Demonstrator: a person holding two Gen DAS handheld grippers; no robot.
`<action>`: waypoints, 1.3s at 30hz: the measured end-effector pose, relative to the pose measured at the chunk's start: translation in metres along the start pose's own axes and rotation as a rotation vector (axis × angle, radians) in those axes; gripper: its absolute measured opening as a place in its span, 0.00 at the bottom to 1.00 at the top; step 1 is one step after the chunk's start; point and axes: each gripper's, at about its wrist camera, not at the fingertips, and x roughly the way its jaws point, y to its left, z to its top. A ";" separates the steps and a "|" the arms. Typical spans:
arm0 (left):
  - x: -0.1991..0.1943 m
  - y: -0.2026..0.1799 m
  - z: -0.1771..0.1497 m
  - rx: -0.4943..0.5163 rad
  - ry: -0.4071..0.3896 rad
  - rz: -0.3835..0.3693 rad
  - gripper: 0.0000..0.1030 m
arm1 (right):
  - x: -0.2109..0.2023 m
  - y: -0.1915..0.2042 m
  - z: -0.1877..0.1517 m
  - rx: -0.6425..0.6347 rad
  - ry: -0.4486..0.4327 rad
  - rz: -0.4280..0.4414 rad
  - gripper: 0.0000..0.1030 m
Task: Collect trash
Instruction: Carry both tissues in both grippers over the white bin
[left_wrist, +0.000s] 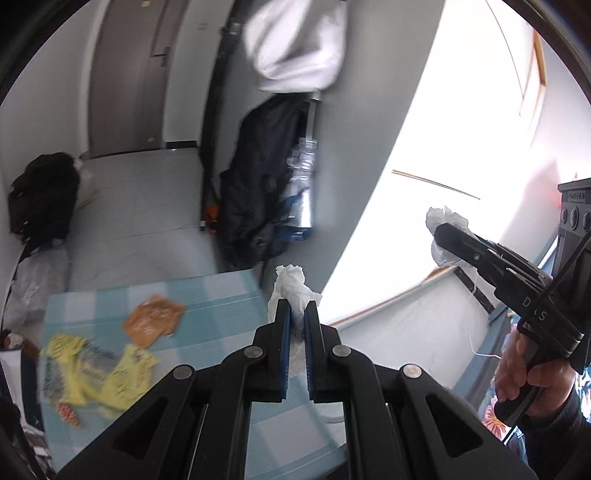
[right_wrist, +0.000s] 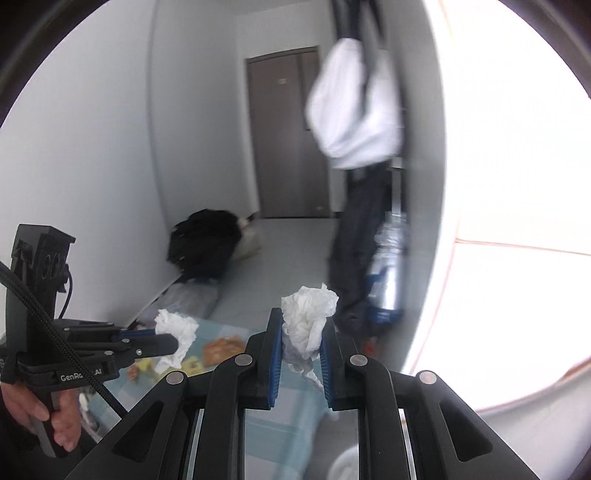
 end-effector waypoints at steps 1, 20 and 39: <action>0.008 -0.008 0.003 0.010 0.007 -0.017 0.03 | -0.003 -0.012 -0.002 0.015 0.000 -0.017 0.17; 0.168 -0.095 -0.021 0.101 0.301 -0.161 0.03 | 0.000 -0.181 -0.098 0.289 0.176 -0.232 0.17; 0.315 -0.085 -0.096 -0.002 0.778 -0.093 0.03 | 0.121 -0.230 -0.247 0.626 0.484 -0.086 0.17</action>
